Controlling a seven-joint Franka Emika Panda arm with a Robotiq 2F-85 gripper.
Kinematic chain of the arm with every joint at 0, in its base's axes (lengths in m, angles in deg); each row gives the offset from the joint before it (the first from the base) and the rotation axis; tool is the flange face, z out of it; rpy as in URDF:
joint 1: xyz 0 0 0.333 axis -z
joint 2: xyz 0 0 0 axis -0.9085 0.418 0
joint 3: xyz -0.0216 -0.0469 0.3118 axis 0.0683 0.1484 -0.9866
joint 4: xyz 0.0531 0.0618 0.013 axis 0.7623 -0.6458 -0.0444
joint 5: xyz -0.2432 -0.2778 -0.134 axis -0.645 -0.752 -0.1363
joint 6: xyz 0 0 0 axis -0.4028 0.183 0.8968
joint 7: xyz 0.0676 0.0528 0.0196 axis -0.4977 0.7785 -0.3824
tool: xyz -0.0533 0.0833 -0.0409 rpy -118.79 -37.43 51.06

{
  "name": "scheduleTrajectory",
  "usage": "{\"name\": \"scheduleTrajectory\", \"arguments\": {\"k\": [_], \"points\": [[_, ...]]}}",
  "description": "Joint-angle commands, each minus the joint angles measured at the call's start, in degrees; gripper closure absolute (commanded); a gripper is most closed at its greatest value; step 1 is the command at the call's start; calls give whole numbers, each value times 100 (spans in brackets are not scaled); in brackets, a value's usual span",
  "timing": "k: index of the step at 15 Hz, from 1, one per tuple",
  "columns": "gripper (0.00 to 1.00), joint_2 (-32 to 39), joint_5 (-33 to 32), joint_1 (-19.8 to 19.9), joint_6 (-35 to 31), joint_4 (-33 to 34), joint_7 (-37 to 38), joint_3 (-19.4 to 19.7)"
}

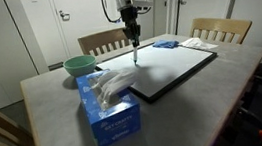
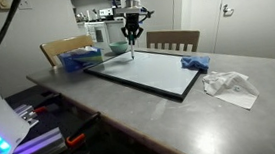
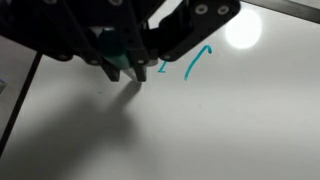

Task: Use the green marker to draw a smiley face on the board then put it back in the bowl

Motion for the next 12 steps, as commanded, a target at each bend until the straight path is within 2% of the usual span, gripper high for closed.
{"name": "scheduleTrajectory", "arguments": {"k": [1,12], "points": [[95,131,134,119,259,126,-231,-81],[95,144,142,122,561,163,-256,-54]]}}
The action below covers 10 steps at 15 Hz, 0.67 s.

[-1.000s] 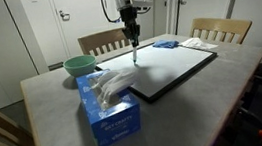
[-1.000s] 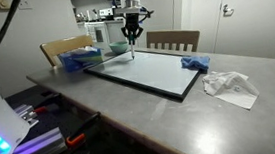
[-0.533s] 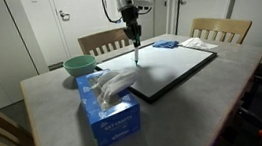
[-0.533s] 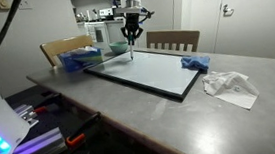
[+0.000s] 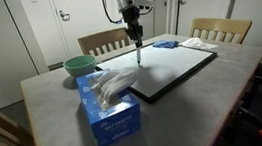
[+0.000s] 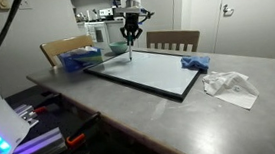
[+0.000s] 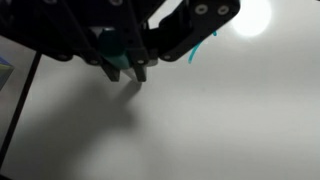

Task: Use the green marker to draw a smiley face on the board then put it back in the bowl

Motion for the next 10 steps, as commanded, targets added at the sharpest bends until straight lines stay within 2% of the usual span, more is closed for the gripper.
{"name": "scheduleTrajectory", "arguments": {"k": [1,10], "points": [[95,135,70,93,176,135,-118,-46],[95,110,95,161,180,75,-121,-42]]}}
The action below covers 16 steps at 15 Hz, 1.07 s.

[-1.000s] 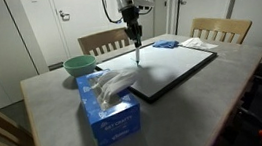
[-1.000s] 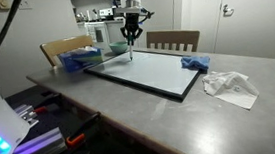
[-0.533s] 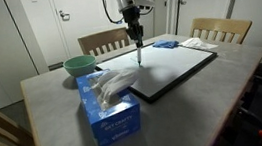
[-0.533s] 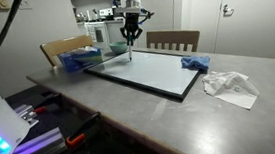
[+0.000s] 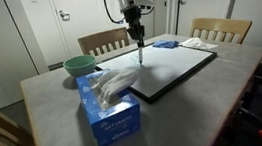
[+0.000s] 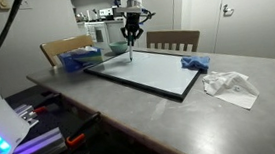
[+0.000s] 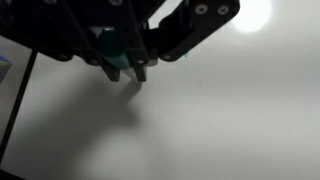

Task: Use the green marker to draw a smiley face on the board then put it back in the bowl

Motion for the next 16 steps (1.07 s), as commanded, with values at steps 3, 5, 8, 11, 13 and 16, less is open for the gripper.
{"name": "scheduleTrajectory", "arguments": {"k": [3,5,8,11,13,16], "points": [[95,95,103,116,65,53,-128,-43],[95,76,113,130,48,16,-132,-42],[95,41,136,155,23,-43,-123,-30],[95,-1,148,199,0,-108,-113,-15],[95,-12,154,235,-12,-132,-114,-9],[95,-30,170,295,-26,-175,-117,-3]]}}
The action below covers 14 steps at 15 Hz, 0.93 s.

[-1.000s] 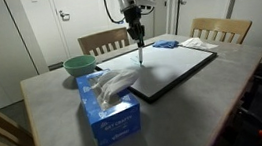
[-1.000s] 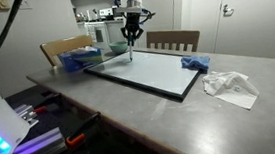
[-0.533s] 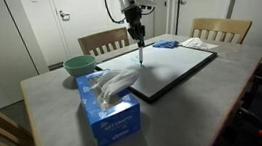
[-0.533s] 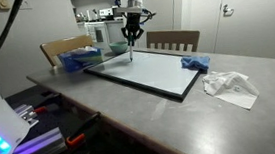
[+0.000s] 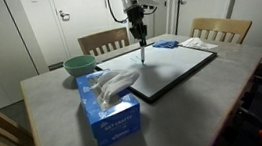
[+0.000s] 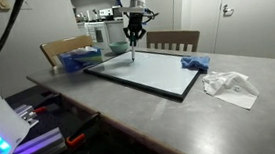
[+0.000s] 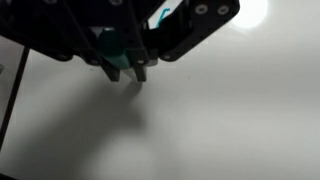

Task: Use the green marker to draw a smiley face on the board then put it back in the bowl

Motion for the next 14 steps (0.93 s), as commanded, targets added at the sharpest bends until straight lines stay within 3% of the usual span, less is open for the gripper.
{"name": "scheduleTrajectory", "arguments": {"k": [1,14], "points": [[95,-34,105,130,-29,-171,-119,-4],[95,-51,93,297,-77,-198,-133,69]]}}
